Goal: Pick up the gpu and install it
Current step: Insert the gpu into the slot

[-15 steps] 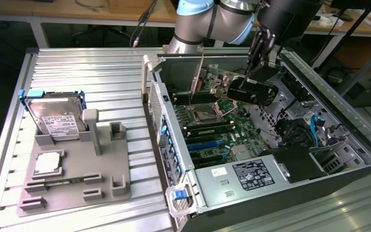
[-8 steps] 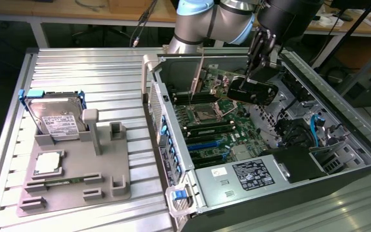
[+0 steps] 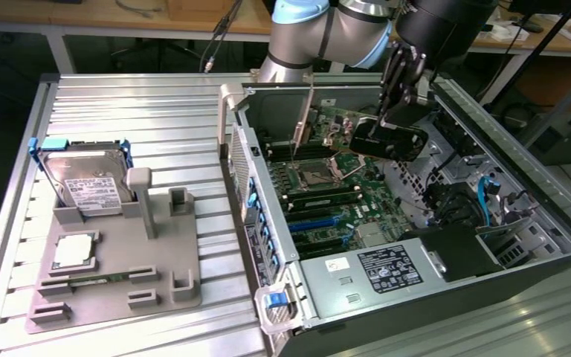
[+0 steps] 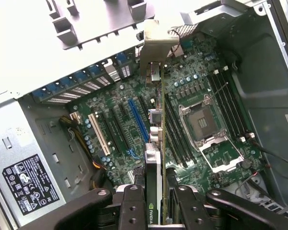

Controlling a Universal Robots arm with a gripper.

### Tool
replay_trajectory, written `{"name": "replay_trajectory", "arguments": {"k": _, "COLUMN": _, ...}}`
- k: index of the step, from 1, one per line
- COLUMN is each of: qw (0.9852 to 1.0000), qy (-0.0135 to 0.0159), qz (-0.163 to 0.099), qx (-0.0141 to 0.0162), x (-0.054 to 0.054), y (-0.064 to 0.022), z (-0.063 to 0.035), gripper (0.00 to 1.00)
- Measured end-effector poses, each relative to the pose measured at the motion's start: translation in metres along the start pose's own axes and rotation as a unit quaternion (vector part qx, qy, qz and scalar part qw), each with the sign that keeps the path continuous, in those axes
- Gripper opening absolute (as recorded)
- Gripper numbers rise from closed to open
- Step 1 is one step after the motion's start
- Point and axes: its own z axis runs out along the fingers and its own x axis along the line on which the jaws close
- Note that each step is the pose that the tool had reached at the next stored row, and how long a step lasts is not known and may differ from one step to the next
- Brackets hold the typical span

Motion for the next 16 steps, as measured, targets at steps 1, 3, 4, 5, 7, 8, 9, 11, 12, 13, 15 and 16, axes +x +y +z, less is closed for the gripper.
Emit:
{"name": "replay_trajectory", "arguments": {"k": 1, "qw": 1.0000, "qy": 0.0001, "qz": -0.002, "qx": 0.0000, "x": 0.0000, "y": 0.0000, "z": 0.0000, "gripper": 0.27}}
{"name": "replay_trajectory", "arguments": {"k": 3, "qw": 1.0000, "qy": 0.0002, "qz": -0.006, "qx": -0.0001, "x": 0.0000, "y": 0.0000, "z": 0.0000, "gripper": 0.27}}
{"name": "replay_trajectory", "arguments": {"k": 4, "qw": 1.0000, "qy": 0.0003, "qz": -0.008, "qx": -0.0002, "x": 0.0000, "y": 0.0000, "z": 0.0000, "gripper": 0.27}}
{"name": "replay_trajectory", "arguments": {"k": 5, "qw": 1.0000, "qy": 0.0003, "qz": -0.010, "qx": -0.0002, "x": 0.0000, "y": 0.0000, "z": 0.0000, "gripper": 0.27}}
{"name": "replay_trajectory", "arguments": {"k": 7, "qw": 0.9999, "qy": 0.0004, "qz": -0.013, "qx": -0.0003, "x": 0.0000, "y": 0.0000, "z": 0.0000, "gripper": 0.27}}
{"name": "replay_trajectory", "arguments": {"k": 8, "qw": 0.9999, "qy": 0.0004, "qz": -0.015, "qx": -0.0003, "x": 0.0000, "y": 0.0000, "z": 0.0000, "gripper": 0.27}}
{"name": "replay_trajectory", "arguments": {"k": 9, "qw": 0.9999, "qy": 0.0005, "qz": -0.017, "qx": -0.0003, "x": 0.0000, "y": 0.0000, "z": 0.0000, "gripper": 0.27}}
{"name": "replay_trajectory", "arguments": {"k": 11, "qw": 0.9998, "qy": 0.0006, "qz": -0.021, "qx": -0.0004, "x": 0.0000, "y": 0.0000, "z": 0.0000, "gripper": 0.27}}
{"name": "replay_trajectory", "arguments": {"k": 12, "qw": 0.9997, "qy": 0.0007, "qz": -0.023, "qx": -0.0004, "x": 0.0000, "y": 0.0000, "z": 0.0000, "gripper": 0.27}}
{"name": "replay_trajectory", "arguments": {"k": 13, "qw": 0.9997, "qy": 0.0007, "qz": -0.025, "qx": -0.0005, "x": 0.0000, "y": 0.0000, "z": 0.0000, "gripper": 0.27}}
{"name": "replay_trajectory", "arguments": {"k": 15, "qw": 0.9996, "qy": 0.0008, "qz": -0.029, "qx": -0.0006, "x": 0.0000, "y": 0.0000, "z": 0.0000, "gripper": 0.27}}
{"name": "replay_trajectory", "arguments": {"k": 16, "qw": 0.9995, "qy": 0.0009, "qz": -0.031, "qx": -0.0006, "x": 0.0000, "y": 0.0000, "z": 0.0000, "gripper": 0.27}}
